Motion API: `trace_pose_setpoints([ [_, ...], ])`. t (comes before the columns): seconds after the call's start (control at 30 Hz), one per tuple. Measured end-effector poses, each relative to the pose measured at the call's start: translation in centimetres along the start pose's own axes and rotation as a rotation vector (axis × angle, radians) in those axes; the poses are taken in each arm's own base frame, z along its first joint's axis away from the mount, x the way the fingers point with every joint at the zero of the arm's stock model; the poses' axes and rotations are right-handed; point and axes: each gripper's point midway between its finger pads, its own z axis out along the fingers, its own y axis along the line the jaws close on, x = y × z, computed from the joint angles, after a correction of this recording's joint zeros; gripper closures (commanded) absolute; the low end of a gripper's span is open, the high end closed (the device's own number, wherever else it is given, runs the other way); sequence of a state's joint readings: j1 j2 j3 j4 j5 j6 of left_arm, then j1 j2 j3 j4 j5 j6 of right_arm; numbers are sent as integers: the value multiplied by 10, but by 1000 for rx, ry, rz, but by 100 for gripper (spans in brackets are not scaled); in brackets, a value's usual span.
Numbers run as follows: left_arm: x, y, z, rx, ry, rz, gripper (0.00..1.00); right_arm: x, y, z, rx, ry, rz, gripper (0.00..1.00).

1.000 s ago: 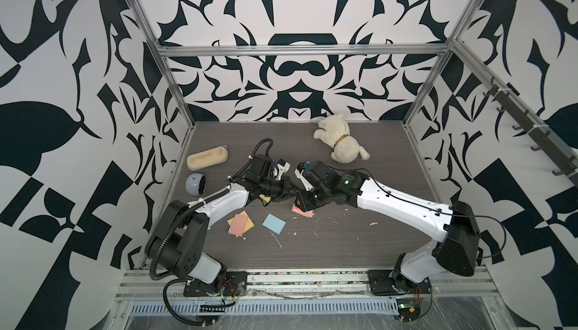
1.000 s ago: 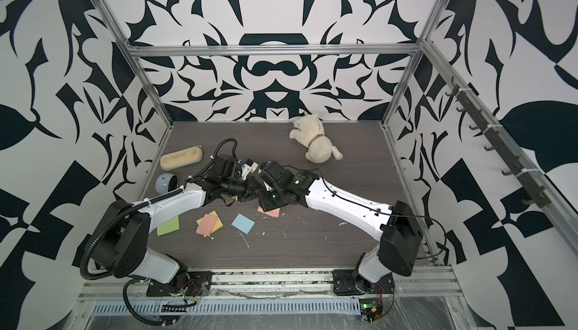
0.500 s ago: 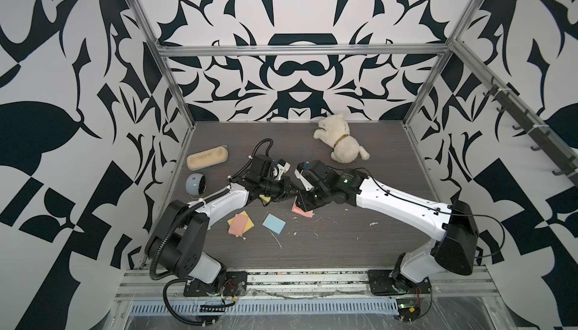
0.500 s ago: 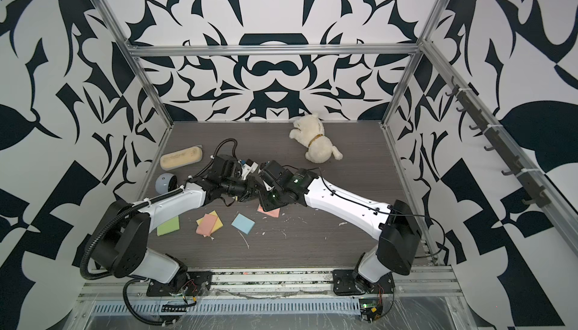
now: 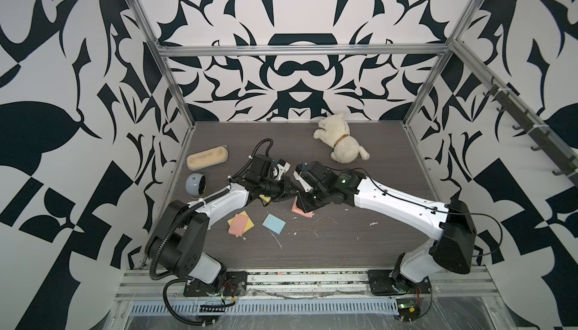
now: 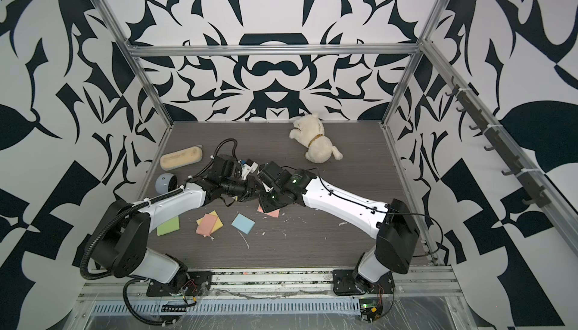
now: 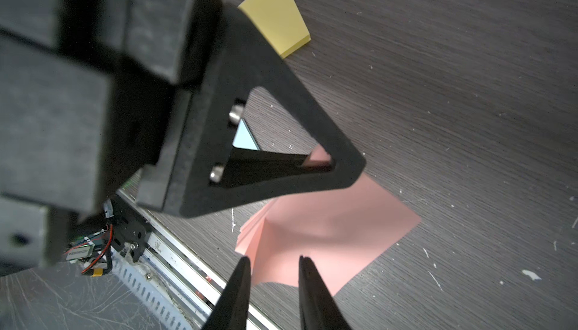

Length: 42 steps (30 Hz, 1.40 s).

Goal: Tear off pages from different memo pads
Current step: Tear off the paper from the memo pad.

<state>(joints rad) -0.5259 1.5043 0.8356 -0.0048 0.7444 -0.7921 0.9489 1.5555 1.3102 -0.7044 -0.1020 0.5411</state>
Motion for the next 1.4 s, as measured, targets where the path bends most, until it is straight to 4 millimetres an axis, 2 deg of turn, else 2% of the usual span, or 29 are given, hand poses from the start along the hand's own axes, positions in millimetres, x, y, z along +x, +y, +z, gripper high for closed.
trace_pose_setpoints([
  [0.2, 0, 0, 0, 0, 0, 0, 100, -1, -3, 3, 43, 11, -20, 72],
  [0.43, -1, -2, 0, 3, -2, 4, 100, -1, 5, 4, 61, 13, -72, 72],
  [0.73, -1, -2, 0, 3, -2, 5, 100, 5, 0, 10, 114, 37, -111, 76],
  [0.87, -1, -2, 0, 3, -2, 5, 100, 3, -1, 10, 121, 32, -117, 81],
  [1.03, -1, -2, 0, 3, -2, 5, 100, 1, -8, 8, 165, 22, -138, 100],
  [1.4, 3, -4, 0, 9, 19, 4, 100, -15, -18, -14, 280, -20, -266, 100],
])
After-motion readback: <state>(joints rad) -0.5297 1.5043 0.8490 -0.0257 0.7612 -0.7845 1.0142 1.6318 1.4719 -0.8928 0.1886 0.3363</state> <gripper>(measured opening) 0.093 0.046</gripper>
